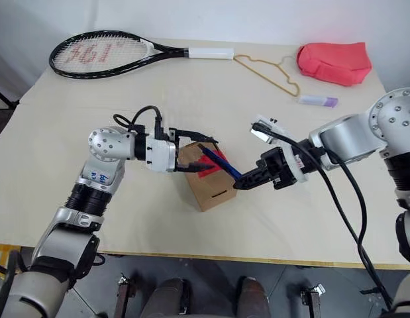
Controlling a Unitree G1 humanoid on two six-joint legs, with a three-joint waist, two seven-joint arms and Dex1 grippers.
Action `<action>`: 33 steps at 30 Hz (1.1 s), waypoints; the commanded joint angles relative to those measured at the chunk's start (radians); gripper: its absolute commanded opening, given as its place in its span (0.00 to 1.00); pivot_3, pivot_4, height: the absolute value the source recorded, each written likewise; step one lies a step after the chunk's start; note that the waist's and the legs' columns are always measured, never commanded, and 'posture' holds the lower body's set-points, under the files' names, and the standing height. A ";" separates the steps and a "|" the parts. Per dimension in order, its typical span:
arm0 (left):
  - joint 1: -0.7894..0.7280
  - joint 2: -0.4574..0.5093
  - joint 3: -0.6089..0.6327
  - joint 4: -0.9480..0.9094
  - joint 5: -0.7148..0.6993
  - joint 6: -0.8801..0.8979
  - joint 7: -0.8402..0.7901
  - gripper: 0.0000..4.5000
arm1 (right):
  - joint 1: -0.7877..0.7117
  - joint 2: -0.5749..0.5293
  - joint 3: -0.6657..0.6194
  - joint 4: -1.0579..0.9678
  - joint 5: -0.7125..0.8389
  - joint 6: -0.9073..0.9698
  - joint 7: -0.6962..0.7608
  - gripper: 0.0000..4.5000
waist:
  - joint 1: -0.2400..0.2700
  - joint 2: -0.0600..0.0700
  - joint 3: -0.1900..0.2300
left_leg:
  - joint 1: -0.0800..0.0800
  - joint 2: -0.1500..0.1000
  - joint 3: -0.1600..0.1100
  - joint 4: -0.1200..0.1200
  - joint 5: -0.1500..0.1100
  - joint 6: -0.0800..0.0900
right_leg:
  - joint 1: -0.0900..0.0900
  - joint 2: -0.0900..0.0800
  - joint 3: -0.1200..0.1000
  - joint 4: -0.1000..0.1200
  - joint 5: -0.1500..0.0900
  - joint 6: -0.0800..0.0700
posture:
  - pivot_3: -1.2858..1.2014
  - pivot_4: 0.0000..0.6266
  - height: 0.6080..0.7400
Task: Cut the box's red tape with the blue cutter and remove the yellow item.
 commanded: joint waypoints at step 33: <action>0.010 -0.017 0.014 -0.024 0.026 0.190 0.094 0.09 | 0.301 0.124 -0.393 -0.195 0.035 -0.331 -0.247 0.87 | 0.002 0.000 0.000 | 0.000 0.001 -0.003 0.009 0.000 0.000 | 0.004 -0.001 -0.006 0.004 0.001 -0.001 | 0.52 0.24 1.00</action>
